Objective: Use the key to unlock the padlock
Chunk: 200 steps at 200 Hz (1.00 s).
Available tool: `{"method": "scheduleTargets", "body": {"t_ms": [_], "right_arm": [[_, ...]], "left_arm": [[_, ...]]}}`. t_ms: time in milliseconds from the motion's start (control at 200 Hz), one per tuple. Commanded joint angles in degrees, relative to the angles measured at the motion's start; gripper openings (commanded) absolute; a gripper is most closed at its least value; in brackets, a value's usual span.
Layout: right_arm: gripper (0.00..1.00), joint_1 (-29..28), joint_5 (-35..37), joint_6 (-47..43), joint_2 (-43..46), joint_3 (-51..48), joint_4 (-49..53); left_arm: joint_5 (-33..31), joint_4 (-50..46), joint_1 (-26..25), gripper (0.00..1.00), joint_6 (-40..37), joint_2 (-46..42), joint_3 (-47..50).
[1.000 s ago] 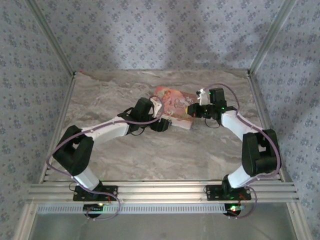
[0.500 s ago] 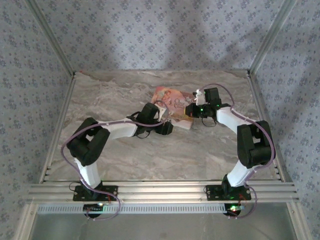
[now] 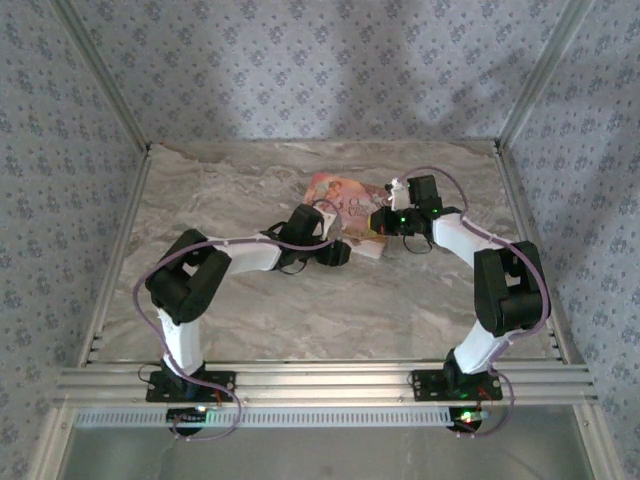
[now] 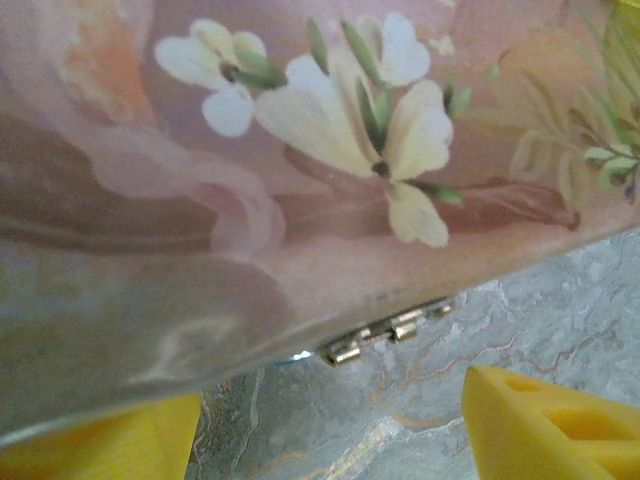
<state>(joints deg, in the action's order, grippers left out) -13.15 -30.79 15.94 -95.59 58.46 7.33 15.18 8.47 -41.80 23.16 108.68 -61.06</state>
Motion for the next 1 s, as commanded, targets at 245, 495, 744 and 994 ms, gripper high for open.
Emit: {"method": "scheduleTargets", "body": {"t_ms": [245, 495, 744, 994], "right_arm": [[0.00, -0.7, 2.5, -1.0, -1.6, 0.6, 2.7], [0.00, -0.9, 2.4, -1.0, -1.6, 0.5, 2.6], [0.00, -1.1, 2.3, -0.9, -1.6, 0.4, 2.4], [0.00, -1.3, 2.2, -0.8, -1.4, 0.4, 2.5]], "left_arm": [[-0.5, 6.8, -0.5, 0.63, 2.7, 2.8, -0.9], [-0.3, 8.8, -0.8, 0.56, 3.7, 3.2, -0.8], [-0.5, 10.2, -1.3, 0.50, 5.0, 3.4, -0.6], [-1.2, 10.4, -1.4, 0.44, 6.3, 3.6, -0.7]]}}
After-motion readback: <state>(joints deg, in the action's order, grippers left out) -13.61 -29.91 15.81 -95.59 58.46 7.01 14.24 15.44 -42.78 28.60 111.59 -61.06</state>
